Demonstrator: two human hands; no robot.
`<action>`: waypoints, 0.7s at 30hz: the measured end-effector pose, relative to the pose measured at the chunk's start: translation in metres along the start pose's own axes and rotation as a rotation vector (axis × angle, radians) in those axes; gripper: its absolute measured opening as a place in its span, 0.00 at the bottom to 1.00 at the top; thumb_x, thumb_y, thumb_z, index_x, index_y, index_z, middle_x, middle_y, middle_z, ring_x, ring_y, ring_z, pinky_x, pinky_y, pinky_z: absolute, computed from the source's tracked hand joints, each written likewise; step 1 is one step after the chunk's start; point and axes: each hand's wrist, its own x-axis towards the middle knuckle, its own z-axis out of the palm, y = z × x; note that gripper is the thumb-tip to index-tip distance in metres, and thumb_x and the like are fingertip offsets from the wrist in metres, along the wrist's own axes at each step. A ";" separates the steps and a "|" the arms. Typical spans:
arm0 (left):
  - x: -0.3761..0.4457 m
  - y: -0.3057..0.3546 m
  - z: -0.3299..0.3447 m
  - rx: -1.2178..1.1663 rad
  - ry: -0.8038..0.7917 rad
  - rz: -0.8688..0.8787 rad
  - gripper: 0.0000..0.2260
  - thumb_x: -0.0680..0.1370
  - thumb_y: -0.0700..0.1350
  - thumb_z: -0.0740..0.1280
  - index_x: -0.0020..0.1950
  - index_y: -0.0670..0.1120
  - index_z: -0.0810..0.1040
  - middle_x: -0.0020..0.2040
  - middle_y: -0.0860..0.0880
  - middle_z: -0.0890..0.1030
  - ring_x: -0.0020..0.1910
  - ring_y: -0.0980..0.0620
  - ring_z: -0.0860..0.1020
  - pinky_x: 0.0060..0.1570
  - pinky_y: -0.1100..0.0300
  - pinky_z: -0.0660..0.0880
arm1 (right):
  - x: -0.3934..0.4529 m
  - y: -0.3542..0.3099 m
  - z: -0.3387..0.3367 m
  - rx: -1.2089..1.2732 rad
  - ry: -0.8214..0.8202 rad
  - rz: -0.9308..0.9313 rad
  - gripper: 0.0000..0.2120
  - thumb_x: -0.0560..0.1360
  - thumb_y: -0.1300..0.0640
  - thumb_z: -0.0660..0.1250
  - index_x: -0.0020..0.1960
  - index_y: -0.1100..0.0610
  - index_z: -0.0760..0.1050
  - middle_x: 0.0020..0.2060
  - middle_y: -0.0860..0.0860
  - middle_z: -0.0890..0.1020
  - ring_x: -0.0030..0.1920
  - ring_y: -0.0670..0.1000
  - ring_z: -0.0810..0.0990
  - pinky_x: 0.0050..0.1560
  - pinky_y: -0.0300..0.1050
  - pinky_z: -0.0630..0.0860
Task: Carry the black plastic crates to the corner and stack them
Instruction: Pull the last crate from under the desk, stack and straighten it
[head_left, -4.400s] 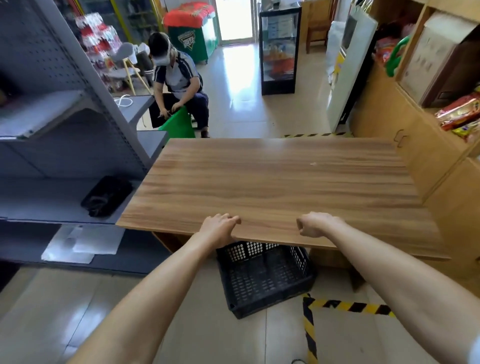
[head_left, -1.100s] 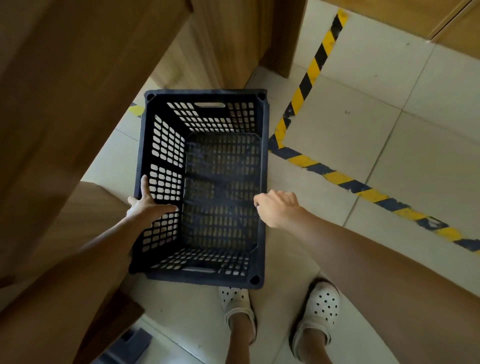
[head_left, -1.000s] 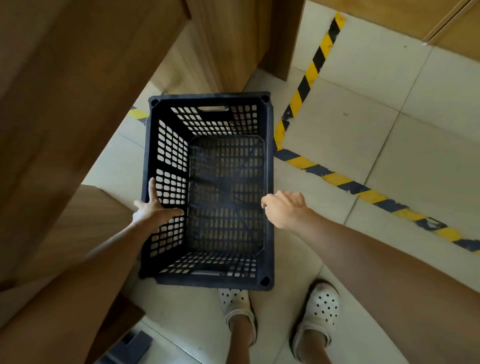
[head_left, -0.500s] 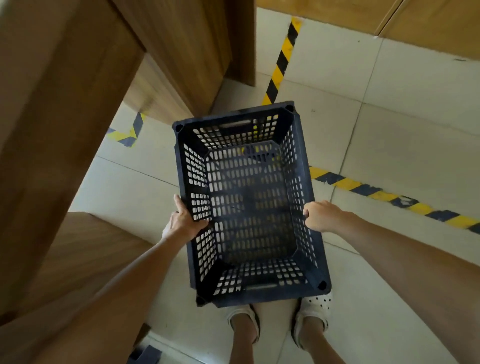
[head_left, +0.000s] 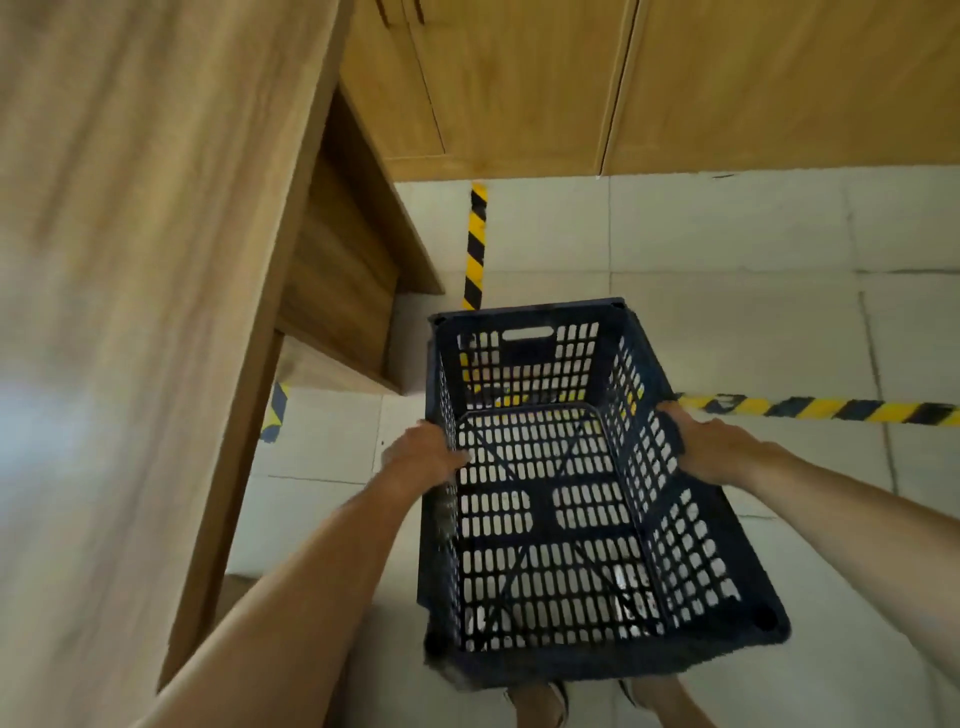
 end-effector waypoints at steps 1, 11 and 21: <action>-0.009 0.009 -0.010 0.014 -0.009 0.033 0.25 0.75 0.60 0.68 0.62 0.43 0.74 0.53 0.47 0.77 0.52 0.47 0.77 0.52 0.54 0.75 | -0.011 0.007 -0.010 0.012 0.006 0.022 0.34 0.80 0.55 0.60 0.78 0.45 0.43 0.58 0.60 0.79 0.44 0.56 0.79 0.37 0.43 0.72; -0.130 0.135 -0.106 0.149 -0.089 0.242 0.23 0.80 0.57 0.62 0.60 0.37 0.77 0.55 0.39 0.81 0.53 0.41 0.81 0.56 0.50 0.78 | -0.160 0.096 -0.099 0.281 -0.002 0.258 0.36 0.80 0.60 0.57 0.79 0.53 0.37 0.50 0.63 0.78 0.35 0.58 0.79 0.34 0.50 0.79; -0.228 0.320 -0.194 0.198 0.131 0.381 0.29 0.79 0.58 0.65 0.67 0.36 0.65 0.47 0.40 0.82 0.37 0.44 0.82 0.43 0.53 0.81 | -0.278 0.221 -0.196 0.703 0.058 0.397 0.28 0.81 0.59 0.61 0.76 0.66 0.53 0.64 0.69 0.73 0.44 0.66 0.83 0.29 0.54 0.81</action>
